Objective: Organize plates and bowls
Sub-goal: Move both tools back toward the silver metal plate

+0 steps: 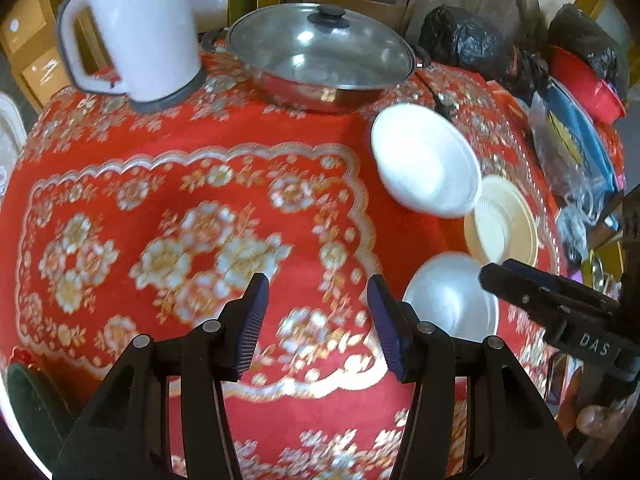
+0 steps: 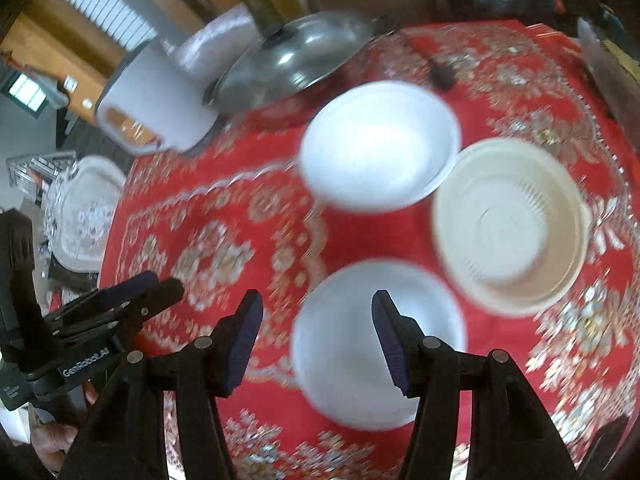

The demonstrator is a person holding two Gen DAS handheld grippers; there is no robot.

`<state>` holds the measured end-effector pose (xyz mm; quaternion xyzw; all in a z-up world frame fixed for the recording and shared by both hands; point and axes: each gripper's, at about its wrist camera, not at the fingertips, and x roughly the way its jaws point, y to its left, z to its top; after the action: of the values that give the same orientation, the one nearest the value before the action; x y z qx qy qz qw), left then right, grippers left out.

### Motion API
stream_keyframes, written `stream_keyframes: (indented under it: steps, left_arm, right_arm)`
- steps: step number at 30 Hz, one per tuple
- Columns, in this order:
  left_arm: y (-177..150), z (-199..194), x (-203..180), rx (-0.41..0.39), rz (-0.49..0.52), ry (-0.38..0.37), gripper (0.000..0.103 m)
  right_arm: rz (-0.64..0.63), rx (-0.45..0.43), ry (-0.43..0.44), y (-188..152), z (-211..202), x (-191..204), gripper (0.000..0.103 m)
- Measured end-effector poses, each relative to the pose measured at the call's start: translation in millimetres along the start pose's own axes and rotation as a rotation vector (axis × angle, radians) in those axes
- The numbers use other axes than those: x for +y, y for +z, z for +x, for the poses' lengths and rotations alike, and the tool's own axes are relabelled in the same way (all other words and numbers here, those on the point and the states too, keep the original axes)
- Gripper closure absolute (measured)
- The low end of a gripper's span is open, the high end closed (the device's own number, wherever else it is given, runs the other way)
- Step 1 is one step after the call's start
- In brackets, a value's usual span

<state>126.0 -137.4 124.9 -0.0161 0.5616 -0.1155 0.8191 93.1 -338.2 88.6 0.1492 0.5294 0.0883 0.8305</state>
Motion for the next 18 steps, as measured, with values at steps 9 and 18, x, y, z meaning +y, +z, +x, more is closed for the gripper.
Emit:
stream_keyframes:
  steps: [9, 18]
  left_arm:
    - [53.4, 35.0, -27.1, 0.009, -0.04, -0.014, 0.052]
    - [77.8, 75.2, -38.6, 0.045, -0.106, -0.027, 0.052]
  right_arm:
    - [0.038, -0.081, -0.101, 68.4, -9.5, -62.1, 0.045]
    - [0.038, -0.043, -0.087, 116.7, 20.5, -91.4, 0.044]
